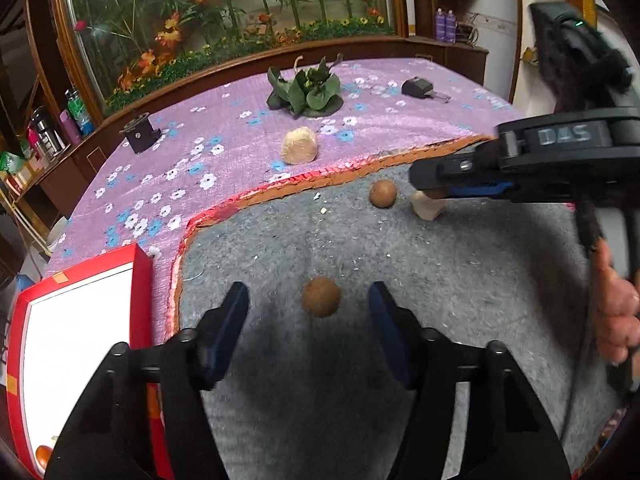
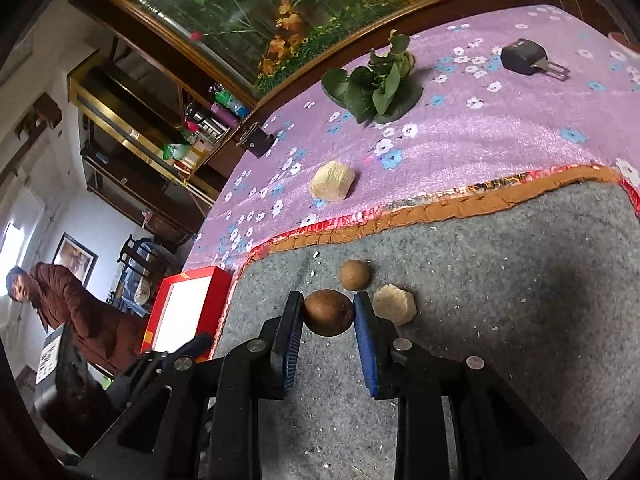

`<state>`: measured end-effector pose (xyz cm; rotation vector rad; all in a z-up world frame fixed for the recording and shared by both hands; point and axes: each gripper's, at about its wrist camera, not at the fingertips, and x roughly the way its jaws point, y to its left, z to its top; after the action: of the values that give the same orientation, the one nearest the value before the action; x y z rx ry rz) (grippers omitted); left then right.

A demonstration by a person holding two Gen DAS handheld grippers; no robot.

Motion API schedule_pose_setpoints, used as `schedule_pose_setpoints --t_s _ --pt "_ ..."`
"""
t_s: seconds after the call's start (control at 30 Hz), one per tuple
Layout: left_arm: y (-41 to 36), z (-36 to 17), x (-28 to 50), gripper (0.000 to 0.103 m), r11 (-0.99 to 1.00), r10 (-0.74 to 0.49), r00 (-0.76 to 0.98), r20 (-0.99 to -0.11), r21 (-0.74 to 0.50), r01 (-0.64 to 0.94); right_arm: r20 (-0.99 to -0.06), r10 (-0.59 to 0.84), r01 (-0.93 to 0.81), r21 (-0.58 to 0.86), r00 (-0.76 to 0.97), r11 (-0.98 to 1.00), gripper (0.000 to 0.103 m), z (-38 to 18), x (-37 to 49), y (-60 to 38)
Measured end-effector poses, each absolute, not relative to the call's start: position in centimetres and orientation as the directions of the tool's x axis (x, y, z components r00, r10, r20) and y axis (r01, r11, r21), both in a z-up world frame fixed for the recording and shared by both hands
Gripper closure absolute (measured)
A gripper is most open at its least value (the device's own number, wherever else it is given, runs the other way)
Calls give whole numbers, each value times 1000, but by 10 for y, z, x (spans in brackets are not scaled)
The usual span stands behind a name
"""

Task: Organize fruits
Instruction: 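Grasp a brown ball with the left tool while the right tool grasps another, then carry both brown balls into the white tray and open both tools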

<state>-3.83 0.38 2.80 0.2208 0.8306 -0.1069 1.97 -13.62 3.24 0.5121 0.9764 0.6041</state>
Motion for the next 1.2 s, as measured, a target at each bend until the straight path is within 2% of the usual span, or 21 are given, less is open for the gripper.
schedule_pose_setpoints --t_s 0.1,0.13,0.27,0.3,0.37,0.53,0.9,1.2 --pt "5 21 -32 47 975 -11 656 -755 138 175 -597 677 -245 644 430 724 77 35 19 -136" --pt "5 19 -30 54 975 -11 653 -758 136 174 -595 679 -246 646 430 723 77 35 19 -136" --pt "5 11 -23 64 977 -16 637 -771 123 172 -597 684 -250 648 420 720 77 33 20 -133" --pt "4 7 -23 71 976 -20 628 -778 119 180 -597 685 -251 649 417 718 77 33 19 -133" --pt "3 7 -23 72 977 -22 636 -772 119 179 -598 683 -251 647 420 720 77 33 19 -133" --pt "8 12 -26 84 982 -36 646 -762 94 166 -596 678 -256 639 431 725 77 32 19 -133" --pt "8 56 -73 84 989 -24 759 -651 95 112 -606 647 -266 602 463 753 77 28 18 -131" --pt "16 71 -101 84 992 -46 784 -619 63 109 -591 615 -276 566 522 777 77 33 14 -138"
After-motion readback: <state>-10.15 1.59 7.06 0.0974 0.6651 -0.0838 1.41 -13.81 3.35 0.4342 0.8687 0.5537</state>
